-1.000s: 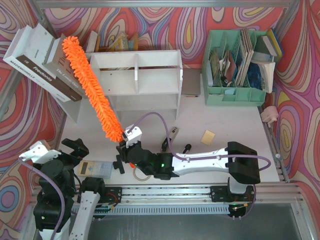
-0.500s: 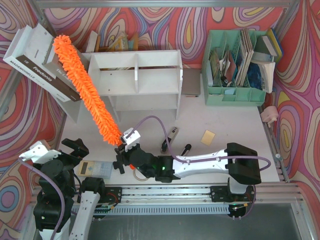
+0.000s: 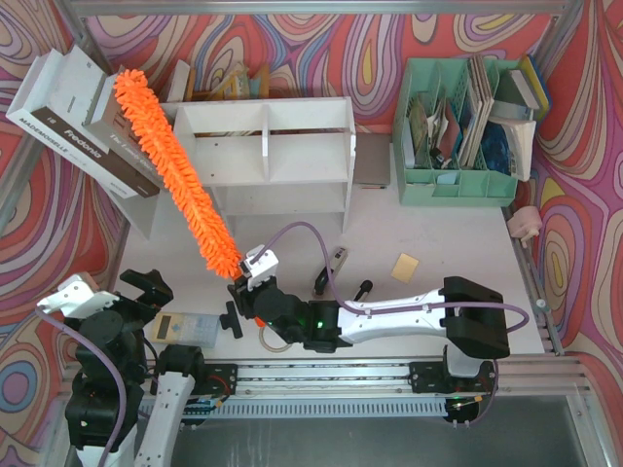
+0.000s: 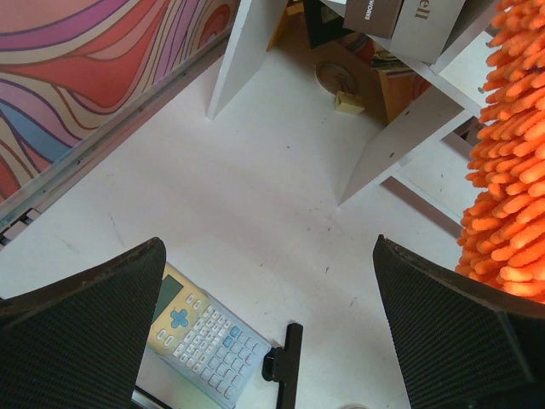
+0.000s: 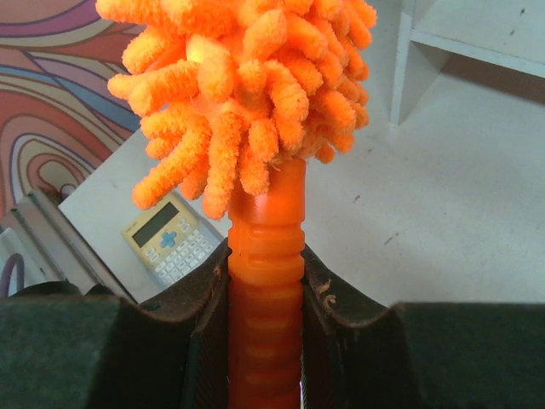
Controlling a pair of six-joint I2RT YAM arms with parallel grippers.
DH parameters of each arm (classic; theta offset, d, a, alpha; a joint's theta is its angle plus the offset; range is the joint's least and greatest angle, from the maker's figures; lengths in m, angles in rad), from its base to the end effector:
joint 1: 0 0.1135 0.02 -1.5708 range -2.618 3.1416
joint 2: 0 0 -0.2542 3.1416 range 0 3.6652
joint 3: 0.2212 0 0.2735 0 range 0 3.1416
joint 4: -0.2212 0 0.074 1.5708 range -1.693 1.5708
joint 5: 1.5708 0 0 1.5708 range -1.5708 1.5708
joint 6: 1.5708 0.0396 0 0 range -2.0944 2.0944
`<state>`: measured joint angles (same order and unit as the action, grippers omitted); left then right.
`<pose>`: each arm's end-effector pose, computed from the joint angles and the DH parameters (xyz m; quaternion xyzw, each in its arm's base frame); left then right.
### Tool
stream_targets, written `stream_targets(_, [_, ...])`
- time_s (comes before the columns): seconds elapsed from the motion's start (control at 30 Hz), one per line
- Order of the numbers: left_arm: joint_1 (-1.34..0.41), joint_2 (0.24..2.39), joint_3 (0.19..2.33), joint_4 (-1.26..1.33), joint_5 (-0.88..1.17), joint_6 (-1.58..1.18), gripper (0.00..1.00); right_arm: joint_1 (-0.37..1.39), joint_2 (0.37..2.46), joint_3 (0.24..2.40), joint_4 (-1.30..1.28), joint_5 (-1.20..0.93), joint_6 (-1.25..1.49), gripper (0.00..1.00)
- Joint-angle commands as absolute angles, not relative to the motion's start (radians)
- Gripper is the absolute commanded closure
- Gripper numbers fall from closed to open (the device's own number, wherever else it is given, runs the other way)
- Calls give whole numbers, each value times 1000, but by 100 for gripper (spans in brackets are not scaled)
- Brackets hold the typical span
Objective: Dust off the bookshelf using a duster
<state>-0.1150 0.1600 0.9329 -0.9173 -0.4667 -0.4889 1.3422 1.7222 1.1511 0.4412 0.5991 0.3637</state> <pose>0.0283 0.0147 0.3675 -0.2854 0.6948 -0.0223 0.6597 0.1172 0.4051 0.2572 -0.1656 0.7253 0.3289 0.5817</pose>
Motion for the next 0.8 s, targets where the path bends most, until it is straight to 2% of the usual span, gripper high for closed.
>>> stream_targets(0.0, [-109, 161, 924, -900, -457, -474, 2, 1326, 1703, 1171, 439, 616, 415, 100])
stream_targets(0.33, [-109, 162, 924, -900, -459, -474, 2, 1325, 1656, 1201, 413, 677, 332, 100])
stream_targets(0.77, [-109, 154, 923, -900, -463, -475, 2, 1327, 1652, 1442, 102, 762, 286, 100])
